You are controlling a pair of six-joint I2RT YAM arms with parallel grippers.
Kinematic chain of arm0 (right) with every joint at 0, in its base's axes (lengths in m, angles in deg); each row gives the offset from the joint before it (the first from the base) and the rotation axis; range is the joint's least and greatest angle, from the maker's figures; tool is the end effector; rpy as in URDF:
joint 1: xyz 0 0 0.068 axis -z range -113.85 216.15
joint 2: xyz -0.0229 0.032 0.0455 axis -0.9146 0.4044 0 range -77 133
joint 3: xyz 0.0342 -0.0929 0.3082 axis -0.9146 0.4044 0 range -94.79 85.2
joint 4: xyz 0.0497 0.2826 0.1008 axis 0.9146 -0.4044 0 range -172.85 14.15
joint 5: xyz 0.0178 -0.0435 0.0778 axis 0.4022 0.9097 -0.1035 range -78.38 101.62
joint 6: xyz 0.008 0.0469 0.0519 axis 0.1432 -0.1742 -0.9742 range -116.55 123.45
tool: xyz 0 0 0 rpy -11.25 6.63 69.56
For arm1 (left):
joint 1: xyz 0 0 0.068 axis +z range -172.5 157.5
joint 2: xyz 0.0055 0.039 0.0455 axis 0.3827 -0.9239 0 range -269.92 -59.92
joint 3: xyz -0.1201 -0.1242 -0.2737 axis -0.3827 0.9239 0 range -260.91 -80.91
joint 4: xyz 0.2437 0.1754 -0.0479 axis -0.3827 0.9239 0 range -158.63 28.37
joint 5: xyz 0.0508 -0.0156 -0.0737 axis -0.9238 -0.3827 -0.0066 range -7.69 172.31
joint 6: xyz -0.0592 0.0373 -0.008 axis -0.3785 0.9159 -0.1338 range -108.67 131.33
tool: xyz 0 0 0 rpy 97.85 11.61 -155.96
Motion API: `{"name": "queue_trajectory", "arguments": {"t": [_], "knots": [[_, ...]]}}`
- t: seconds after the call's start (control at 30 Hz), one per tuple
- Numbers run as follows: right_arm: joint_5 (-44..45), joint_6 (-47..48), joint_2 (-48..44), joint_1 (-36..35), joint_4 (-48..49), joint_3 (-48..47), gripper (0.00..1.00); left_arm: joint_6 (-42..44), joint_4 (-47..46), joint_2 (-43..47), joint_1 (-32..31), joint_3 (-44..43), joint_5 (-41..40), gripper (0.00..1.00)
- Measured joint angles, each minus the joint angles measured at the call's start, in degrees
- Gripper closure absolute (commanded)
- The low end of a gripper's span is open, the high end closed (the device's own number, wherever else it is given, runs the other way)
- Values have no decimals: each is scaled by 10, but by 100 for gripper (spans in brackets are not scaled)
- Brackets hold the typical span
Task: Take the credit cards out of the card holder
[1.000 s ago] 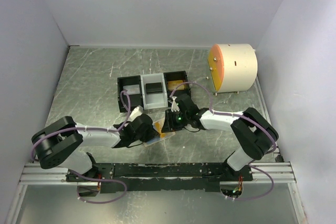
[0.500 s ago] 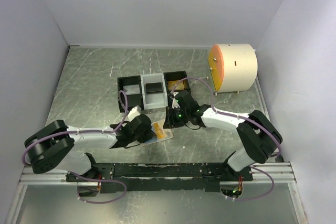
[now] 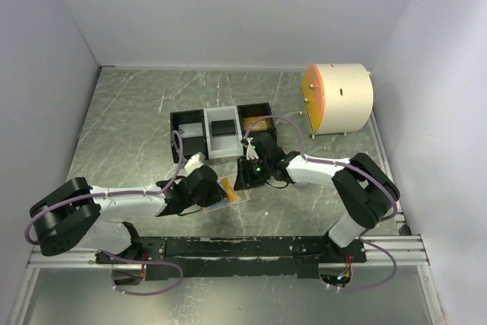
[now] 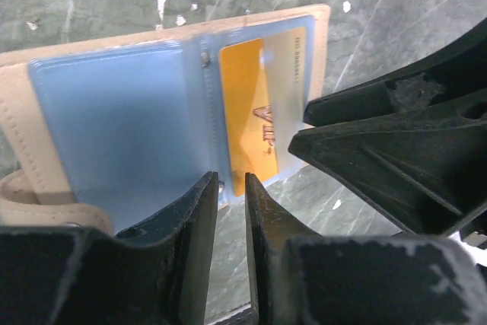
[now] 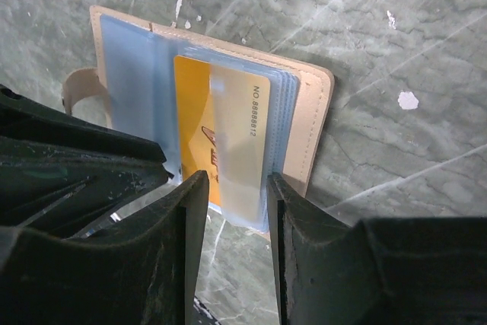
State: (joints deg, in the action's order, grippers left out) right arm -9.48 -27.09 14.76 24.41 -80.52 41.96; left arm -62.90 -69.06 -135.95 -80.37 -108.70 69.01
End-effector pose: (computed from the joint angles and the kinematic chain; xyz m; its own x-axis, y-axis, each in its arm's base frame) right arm 0.2424 0.2441 0.1498 -0.9120 -0.1781 -0.3696 -0.3699 0.7467 0.5528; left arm 0.1543 -0.2206 0.1476 -0.8211 -0.4536 -0.3465 -0.1777 0.7800 -0.6000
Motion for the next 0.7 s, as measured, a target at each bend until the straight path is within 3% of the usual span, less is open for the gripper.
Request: {"name": "queue_trajectory", "arguments": {"t": [0.47,0.7], "knots": [[-23,-20,4,2,62,30,67,-3,-44,-44,0,-4,-1,60],[-34,-35,-1,6,96,51,67,-6,-24,-53,-2,-17,-6,73]]}}
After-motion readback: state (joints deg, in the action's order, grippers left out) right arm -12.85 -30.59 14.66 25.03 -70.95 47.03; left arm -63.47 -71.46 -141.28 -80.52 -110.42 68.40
